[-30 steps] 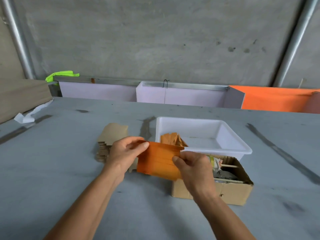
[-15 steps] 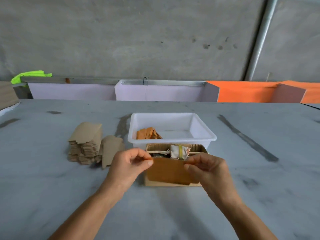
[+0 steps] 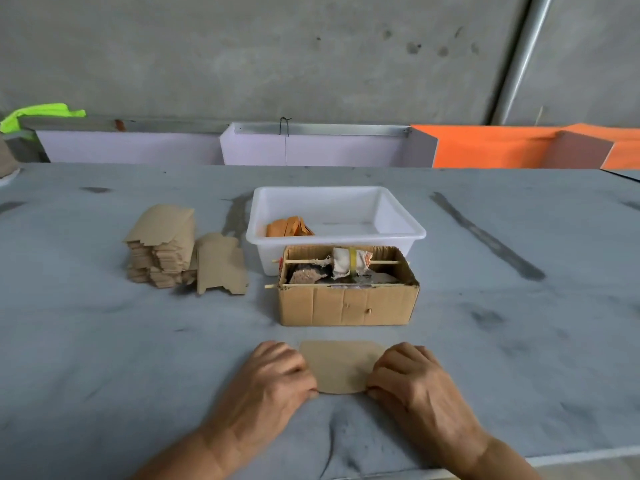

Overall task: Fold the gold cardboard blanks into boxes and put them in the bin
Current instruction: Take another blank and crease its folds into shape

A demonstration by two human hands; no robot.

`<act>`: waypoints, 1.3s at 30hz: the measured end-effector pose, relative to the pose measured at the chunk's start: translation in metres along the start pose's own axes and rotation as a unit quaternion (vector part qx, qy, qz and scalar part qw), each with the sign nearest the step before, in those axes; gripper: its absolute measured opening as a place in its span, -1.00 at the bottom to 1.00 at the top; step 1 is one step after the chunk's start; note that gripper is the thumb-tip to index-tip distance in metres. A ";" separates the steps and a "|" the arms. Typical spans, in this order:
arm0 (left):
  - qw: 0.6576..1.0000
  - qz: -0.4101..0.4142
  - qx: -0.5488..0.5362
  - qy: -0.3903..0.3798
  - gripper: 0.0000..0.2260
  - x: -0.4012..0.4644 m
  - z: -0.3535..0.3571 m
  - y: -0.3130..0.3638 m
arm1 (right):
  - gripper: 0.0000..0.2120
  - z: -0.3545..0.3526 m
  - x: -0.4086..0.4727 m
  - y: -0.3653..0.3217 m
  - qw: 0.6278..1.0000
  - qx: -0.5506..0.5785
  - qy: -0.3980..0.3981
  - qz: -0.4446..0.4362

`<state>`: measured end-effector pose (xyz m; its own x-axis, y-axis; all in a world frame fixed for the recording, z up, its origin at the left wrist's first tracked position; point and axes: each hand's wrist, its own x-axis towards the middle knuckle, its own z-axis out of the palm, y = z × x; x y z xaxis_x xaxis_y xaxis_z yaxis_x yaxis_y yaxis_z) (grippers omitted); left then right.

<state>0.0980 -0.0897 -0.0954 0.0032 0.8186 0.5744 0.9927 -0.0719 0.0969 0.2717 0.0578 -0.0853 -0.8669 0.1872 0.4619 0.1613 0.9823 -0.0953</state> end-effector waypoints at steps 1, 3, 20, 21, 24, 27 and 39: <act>1.000 -0.022 -0.018 -0.007 -0.88 0.000 0.000 0.002 | -0.94 -0.001 0.000 -0.001 1.000 0.010 -0.010 0.005; 0.995 -0.078 -0.052 -0.021 -0.91 -0.001 0.003 0.004 | -0.95 -0.002 -0.001 -0.002 0.998 0.040 -0.028 0.034; 0.879 -0.453 -0.109 -0.107 -0.82 0.016 0.008 0.009 | -0.80 0.004 0.023 0.002 0.894 0.145 -0.127 0.404; 0.877 -0.456 -0.107 -0.105 -0.83 0.016 0.008 0.009 | -0.78 0.003 0.025 0.003 0.888 0.148 -0.136 0.415; 0.871 -0.469 -0.111 -0.099 -0.83 0.017 0.008 0.009 | -0.77 0.005 0.027 0.005 0.879 0.141 -0.156 0.427; 0.865 -0.479 -0.113 -0.099 -0.86 0.017 0.008 0.008 | -0.79 0.005 0.027 0.005 0.876 0.130 -0.165 0.433; 0.893 -0.440 -0.069 -0.055 -0.81 0.012 0.005 0.013 | -0.73 -0.003 0.024 -0.003 0.848 0.209 -0.138 0.468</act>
<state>0.1116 -0.0783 -0.0917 -0.7521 0.6435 0.1426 0.5920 0.5643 0.5754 0.2514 0.0598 -0.0716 -0.5389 0.8165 -0.2073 0.7080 0.3057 -0.6366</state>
